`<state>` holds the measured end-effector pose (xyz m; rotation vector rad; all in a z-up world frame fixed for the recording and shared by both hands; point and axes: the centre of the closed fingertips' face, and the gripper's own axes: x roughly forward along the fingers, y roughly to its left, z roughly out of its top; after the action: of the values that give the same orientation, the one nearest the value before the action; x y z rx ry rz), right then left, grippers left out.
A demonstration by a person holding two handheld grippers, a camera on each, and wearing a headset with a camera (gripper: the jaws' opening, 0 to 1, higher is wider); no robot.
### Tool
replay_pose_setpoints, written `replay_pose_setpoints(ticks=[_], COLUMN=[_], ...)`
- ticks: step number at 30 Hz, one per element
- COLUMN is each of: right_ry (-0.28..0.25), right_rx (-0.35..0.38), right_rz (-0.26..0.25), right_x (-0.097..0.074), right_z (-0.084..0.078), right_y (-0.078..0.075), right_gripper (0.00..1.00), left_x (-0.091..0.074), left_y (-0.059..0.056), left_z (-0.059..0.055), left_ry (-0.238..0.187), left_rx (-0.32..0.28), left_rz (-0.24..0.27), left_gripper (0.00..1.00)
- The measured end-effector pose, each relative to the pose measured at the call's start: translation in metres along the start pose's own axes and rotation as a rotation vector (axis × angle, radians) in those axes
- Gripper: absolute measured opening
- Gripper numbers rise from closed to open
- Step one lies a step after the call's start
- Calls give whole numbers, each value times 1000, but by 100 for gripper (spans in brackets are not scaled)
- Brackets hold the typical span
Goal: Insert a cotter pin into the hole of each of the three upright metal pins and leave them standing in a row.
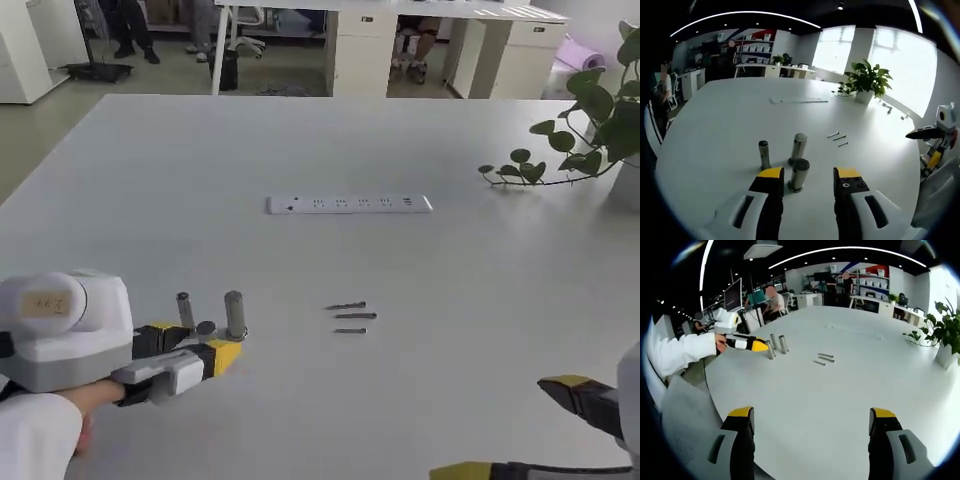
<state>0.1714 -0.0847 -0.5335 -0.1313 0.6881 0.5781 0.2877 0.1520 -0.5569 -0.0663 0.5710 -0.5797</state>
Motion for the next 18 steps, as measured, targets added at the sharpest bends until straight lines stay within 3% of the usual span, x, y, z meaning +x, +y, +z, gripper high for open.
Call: replay_pose_setpoints(ticks=[2,9,13,18], right_ry=[2,9,9,13], right_rx=[1,13,13,13], right_rz=[-4,-15,-16,-12], right_x=[0,-2,-2,-2], right_z=[-1,-4,-5,-6], right_y=[-1,-3,-2,-1], right_gripper=[94,94,94,94], left_x=[3,10,13,15], left_y=[1,2,3,6], left_z=[-2,-3,-9,-9], left_ry=[15,11,47,48], left_rx=[19,3,68,65], left_rz=[7,0,18,31], left_gripper=[35,29,26,22])
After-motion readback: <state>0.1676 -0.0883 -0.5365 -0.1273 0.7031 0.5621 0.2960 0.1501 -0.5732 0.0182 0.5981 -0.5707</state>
